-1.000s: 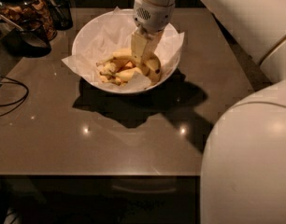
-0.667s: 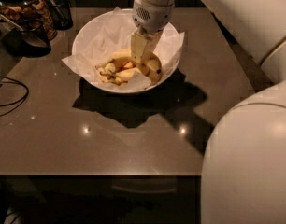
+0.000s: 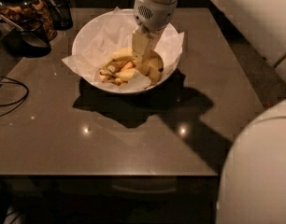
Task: Pick banana from white bowl
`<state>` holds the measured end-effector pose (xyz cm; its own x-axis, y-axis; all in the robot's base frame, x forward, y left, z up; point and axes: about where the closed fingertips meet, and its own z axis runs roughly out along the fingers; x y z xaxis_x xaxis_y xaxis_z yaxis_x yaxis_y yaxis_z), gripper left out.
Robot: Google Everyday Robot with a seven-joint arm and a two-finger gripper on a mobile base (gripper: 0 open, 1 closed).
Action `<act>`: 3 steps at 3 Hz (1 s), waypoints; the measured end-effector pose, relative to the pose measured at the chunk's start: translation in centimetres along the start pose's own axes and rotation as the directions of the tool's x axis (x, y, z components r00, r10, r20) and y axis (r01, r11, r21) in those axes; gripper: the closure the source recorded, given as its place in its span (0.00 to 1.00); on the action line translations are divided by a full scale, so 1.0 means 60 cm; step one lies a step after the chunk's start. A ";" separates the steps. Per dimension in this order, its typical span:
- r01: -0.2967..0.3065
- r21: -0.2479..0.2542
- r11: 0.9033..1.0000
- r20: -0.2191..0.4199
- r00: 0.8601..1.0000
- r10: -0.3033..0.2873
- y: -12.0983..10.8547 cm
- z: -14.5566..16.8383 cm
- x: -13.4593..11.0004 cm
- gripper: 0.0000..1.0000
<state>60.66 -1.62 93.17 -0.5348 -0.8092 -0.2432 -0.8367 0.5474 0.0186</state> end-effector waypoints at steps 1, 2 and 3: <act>0.060 0.059 0.996 0.032 0.998 -0.062 0.031 -0.050 0.024 1.00; 0.110 0.096 0.989 0.071 0.991 -0.117 0.066 -0.105 0.041 1.00; 0.110 0.096 0.989 0.071 0.991 -0.117 0.066 -0.105 0.041 1.00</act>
Offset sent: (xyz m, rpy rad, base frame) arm -0.0974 -0.0269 0.0861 -0.0133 -0.1637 0.1403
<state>55.27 -2.78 98.73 -0.4238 -0.8502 -0.3122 -0.8751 0.4733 -0.1010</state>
